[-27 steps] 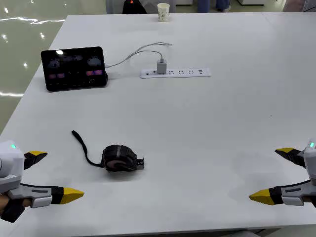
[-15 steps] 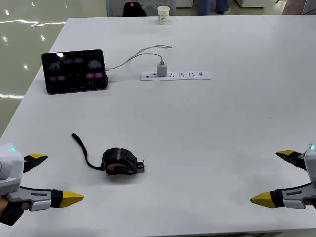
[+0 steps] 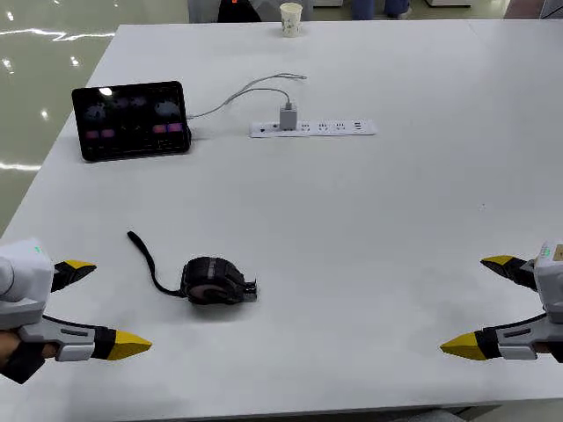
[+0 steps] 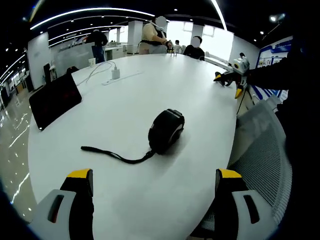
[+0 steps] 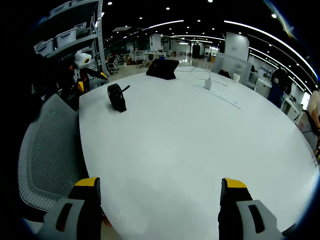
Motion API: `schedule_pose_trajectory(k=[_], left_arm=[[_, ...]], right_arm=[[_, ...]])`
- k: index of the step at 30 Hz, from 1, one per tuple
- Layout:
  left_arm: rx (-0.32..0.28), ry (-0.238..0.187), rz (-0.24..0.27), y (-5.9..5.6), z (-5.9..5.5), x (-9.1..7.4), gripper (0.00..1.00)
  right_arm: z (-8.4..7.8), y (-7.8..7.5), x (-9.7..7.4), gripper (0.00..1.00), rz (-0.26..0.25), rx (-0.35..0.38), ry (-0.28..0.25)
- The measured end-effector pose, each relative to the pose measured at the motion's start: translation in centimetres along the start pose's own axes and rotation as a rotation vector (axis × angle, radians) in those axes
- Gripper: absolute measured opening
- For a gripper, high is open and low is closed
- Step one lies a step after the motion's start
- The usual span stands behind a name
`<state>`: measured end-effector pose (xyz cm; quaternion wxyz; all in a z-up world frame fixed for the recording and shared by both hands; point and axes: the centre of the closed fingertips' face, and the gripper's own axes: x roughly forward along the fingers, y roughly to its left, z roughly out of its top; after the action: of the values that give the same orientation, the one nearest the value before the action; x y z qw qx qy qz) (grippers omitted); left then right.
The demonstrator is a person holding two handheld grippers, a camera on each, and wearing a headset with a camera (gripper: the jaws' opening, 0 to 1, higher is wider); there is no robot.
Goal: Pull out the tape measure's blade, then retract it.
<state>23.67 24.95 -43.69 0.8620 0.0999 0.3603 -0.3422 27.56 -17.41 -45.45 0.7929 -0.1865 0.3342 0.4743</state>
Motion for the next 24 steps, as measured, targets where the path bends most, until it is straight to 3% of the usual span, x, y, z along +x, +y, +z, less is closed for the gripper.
schedule_pose_trajectory(k=[5, 11, 16, 24], left_arm=[[0.044, 0.038, -0.032, -0.1, 0.2, 0.5, 0.99], [0.082, 0.053, -0.05, -0.2, 0.9, 1.0, 0.99], [0.1, 0.08, -0.082, -0.6, 1.2, 1.6, 0.99], [0.145, 0.089, -0.104, -0.7, 2.0, 2.3, 0.99]], right_arm=[[0.8, 0.0, 0.4, 0.99, 0.002, -0.027, -0.018], [2.0, -0.2, 0.9, 0.99, 0.028, -0.025, -0.049], [2.5, -0.5, 1.3, 0.99, 0.026, -0.042, -0.048], [3.4, -0.6, 2.1, 0.99, 0.038, -0.079, -0.049]])
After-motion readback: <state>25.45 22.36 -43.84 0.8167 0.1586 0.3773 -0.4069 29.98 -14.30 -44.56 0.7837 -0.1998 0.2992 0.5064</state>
